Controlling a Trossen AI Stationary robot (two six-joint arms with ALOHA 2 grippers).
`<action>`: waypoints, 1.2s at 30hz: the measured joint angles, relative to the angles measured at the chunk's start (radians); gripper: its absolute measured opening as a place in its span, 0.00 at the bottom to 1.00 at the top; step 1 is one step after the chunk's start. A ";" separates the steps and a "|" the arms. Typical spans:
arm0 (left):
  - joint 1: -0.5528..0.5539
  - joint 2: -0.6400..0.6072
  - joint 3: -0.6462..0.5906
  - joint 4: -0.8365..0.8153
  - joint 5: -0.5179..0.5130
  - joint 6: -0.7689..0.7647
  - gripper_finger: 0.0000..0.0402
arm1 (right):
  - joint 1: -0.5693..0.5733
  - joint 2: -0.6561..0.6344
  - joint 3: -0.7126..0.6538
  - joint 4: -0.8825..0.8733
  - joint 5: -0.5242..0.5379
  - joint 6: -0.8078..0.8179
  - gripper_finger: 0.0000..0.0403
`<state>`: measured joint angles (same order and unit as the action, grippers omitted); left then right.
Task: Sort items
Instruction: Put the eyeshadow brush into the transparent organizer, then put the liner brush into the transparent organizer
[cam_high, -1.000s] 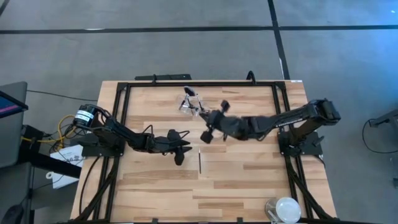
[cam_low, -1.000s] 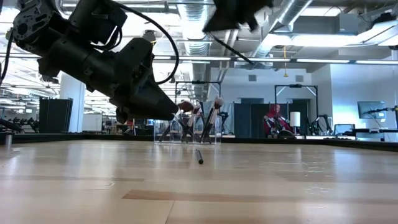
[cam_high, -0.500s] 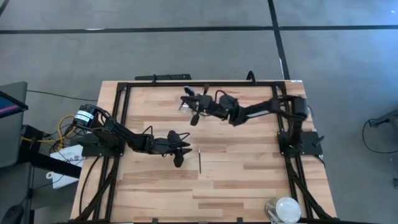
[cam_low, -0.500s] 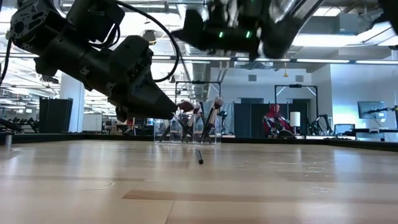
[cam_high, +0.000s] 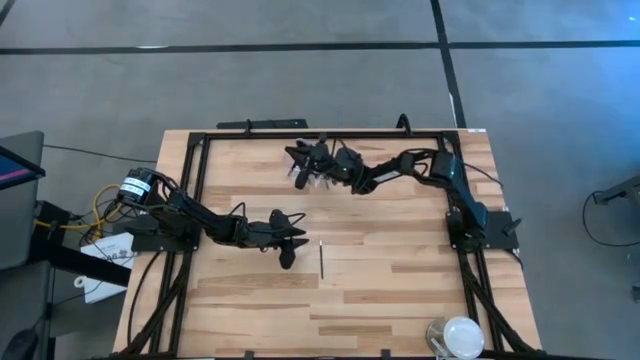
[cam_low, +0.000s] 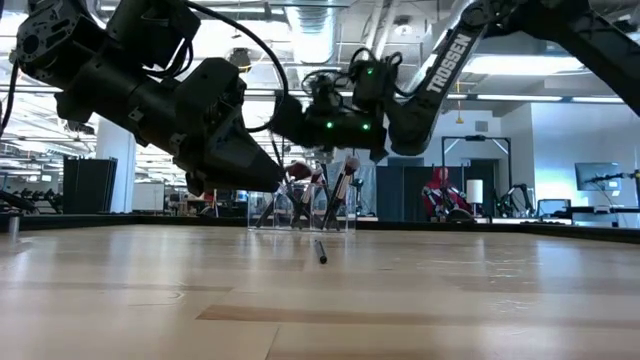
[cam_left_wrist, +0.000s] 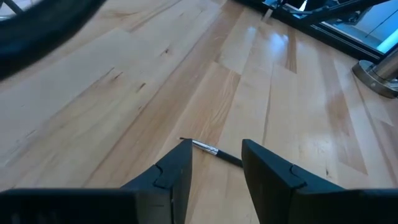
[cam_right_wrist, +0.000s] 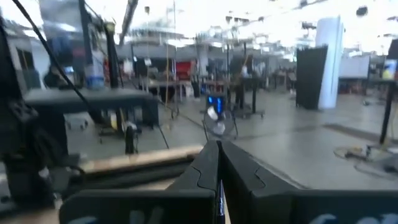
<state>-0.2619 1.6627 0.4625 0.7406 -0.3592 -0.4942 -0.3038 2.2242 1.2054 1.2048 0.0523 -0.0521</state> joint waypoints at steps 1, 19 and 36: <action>0.000 0.000 0.000 0.000 0.000 0.000 0.34 | -0.001 0.005 0.007 -0.024 0.002 -0.001 0.00; 0.000 0.000 0.000 0.000 0.000 -0.010 0.34 | 0.022 0.004 0.051 -0.120 0.006 -0.112 0.16; -0.039 0.073 0.058 0.000 -0.020 -0.146 0.34 | 0.233 -0.516 0.050 -1.161 0.297 -0.131 0.25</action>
<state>-0.3008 1.7355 0.5206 0.7403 -0.3795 -0.6403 -0.0704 1.7086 1.2558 0.0434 0.3497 -0.1833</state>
